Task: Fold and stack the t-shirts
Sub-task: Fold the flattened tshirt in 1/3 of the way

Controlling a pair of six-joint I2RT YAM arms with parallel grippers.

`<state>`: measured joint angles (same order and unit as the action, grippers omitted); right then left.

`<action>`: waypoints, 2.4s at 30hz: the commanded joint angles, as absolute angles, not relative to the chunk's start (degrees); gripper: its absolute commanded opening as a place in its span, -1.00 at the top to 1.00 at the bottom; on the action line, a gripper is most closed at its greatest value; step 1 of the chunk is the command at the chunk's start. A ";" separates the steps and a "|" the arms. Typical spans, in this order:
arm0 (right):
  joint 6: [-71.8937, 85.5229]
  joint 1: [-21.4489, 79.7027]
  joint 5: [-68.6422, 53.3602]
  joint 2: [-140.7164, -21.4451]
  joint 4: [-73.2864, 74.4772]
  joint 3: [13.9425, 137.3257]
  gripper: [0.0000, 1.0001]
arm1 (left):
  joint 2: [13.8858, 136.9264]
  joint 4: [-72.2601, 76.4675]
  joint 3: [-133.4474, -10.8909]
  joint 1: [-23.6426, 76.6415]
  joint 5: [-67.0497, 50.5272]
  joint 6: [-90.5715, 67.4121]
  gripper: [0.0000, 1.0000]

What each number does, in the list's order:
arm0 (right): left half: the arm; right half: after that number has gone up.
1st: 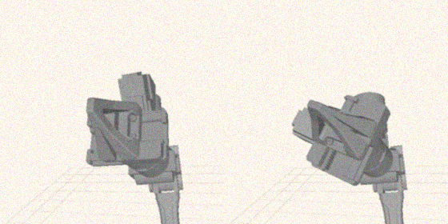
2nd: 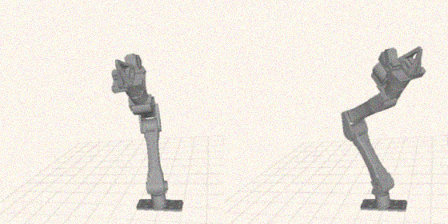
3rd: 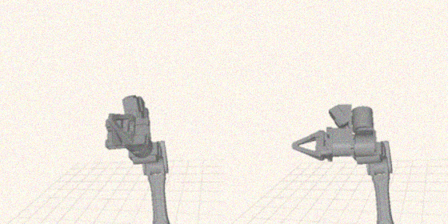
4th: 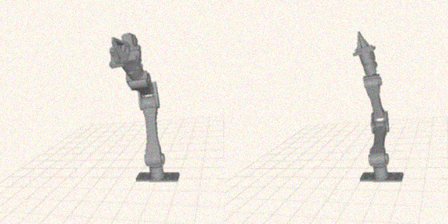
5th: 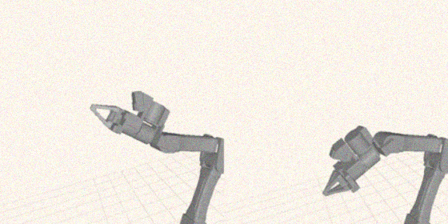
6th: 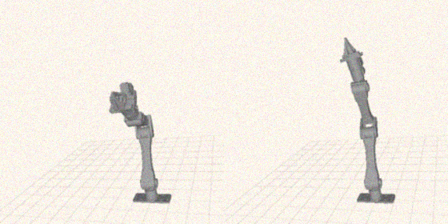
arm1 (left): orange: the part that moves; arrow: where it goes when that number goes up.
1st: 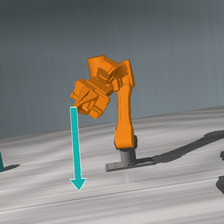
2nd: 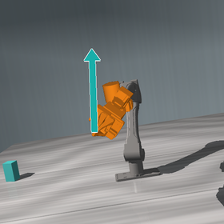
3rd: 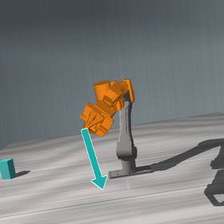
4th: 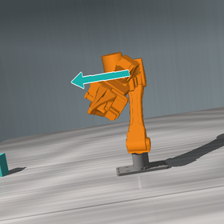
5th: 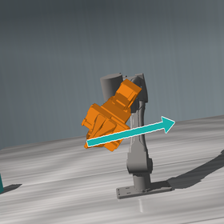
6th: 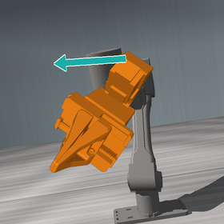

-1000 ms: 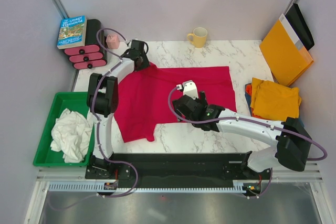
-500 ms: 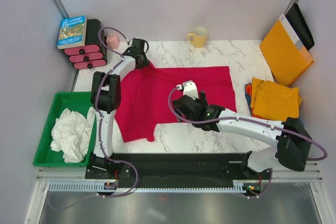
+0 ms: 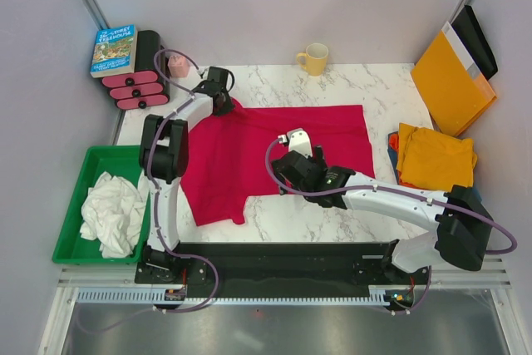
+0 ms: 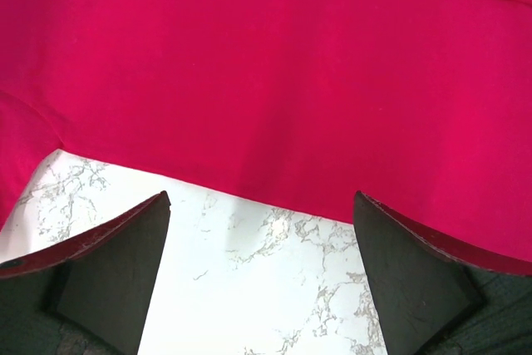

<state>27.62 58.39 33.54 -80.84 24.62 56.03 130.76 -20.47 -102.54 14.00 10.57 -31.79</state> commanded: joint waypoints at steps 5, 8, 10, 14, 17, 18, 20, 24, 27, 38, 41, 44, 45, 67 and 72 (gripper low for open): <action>26.81 58.62 31.03 -80.51 20.31 55.81 -0.96 | 114.54 -18.37 -89.67 16.61 15.99 -33.84 0.96; 26.98 58.62 30.06 -79.63 19.16 55.02 -0.96 | 110.93 -18.28 -86.50 16.79 16.96 -33.49 0.96; 27.16 58.62 29.71 -78.84 18.90 54.67 -0.96 | 109.43 -18.54 -85.17 17.05 17.49 -33.22 0.96; 27.33 58.62 29.79 -76.91 18.63 53.26 -0.96 | 103.90 -18.90 -80.09 17.75 18.71 -33.05 0.96; 27.25 58.62 30.14 -75.24 18.37 52.03 -0.96 | 101.35 -19.51 -76.31 18.10 19.16 -33.48 0.96; 27.33 58.71 30.41 -74.80 18.37 51.77 -0.96 | 99.60 -19.60 -75.25 18.37 19.33 -33.57 0.96; 27.25 58.62 30.59 -73.48 18.28 50.98 -0.96 | 97.83 -19.78 -72.00 18.72 19.77 -33.75 0.96; 27.25 58.71 31.03 -71.72 18.28 49.92 -0.96 | 94.31 -20.30 -67.60 19.51 19.95 -34.10 0.96; 27.51 58.71 31.03 -70.67 18.28 49.31 -0.96 | 92.81 -20.65 -64.69 20.39 19.95 -34.28 0.96; 28.39 58.80 31.29 -67.33 19.51 48.08 -0.96 | 100.18 -21.09 -63.63 21.88 17.93 -34.98 0.96; 28.65 58.80 31.64 -66.53 20.39 47.90 -0.96 | 100.28 -21.27 -64.86 22.23 18.19 -34.98 0.96; 28.92 58.71 32.08 -66.09 20.83 47.90 -0.96 | 98.35 -21.79 -66.88 22.68 19.51 -33.84 0.96; 28.83 58.71 32.25 -66.09 20.74 47.90 -0.96 | 97.65 -22.49 -68.89 22.76 19.77 -33.05 0.96; 27.16 58.71 32.87 -69.52 17.58 47.72 -0.96 | 102.12 -28.30 -71.19 23.03 22.76 -31.11 0.96; 26.28 58.71 32.61 -70.93 17.40 48.69 -0.96 | 103.36 -27.42 -70.58 23.03 22.50 -31.55 0.96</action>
